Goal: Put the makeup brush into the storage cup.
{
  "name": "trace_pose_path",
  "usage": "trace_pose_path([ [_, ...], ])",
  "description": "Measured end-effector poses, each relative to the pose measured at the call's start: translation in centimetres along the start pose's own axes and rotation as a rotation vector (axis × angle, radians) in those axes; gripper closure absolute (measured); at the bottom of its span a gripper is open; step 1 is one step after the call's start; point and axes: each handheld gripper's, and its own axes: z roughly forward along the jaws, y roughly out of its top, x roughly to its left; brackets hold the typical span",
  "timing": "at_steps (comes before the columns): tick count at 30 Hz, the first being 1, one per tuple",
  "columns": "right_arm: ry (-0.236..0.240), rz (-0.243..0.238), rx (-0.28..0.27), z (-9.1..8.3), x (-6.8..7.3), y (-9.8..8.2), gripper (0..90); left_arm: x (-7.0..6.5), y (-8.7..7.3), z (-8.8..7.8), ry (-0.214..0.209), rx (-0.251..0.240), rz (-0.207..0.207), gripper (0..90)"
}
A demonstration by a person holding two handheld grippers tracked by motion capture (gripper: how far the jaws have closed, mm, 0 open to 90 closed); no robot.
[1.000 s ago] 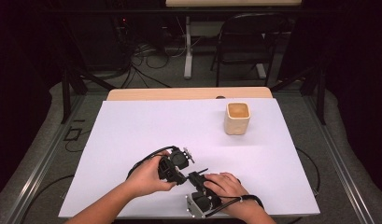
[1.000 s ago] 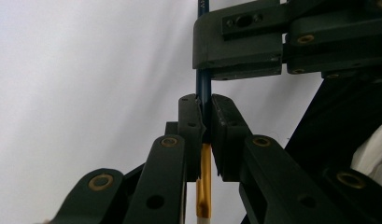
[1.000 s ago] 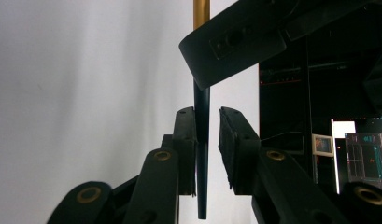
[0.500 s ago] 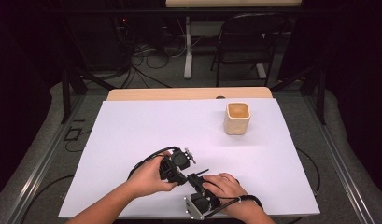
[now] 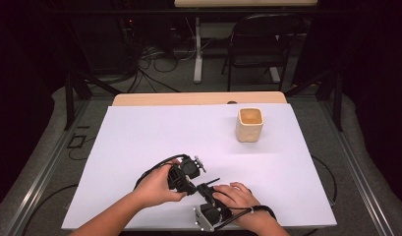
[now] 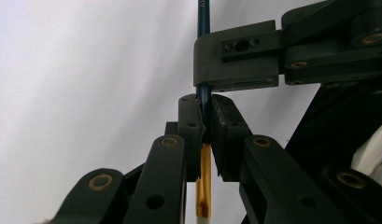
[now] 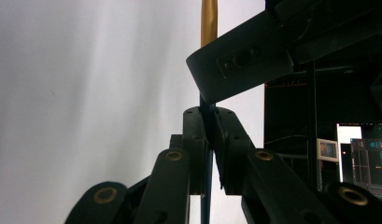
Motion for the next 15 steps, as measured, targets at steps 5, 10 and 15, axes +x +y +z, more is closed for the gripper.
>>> trace_pose_path([
  [5,-0.001,0.000,0.002,-0.09,-0.19,-0.11,83.7,0.14,-0.04,-0.06,-0.015,-0.011,-0.011,79.0],
  [10,-0.007,0.002,0.004,-0.14,-0.23,-0.24,83.7,0.50,-0.23,-0.46,-0.023,-0.028,-0.019,70.0],
  [15,-0.005,0.004,0.011,-0.12,-0.27,-0.37,83.8,0.78,-0.57,-0.85,-0.024,-0.052,-0.028,63.3],
])
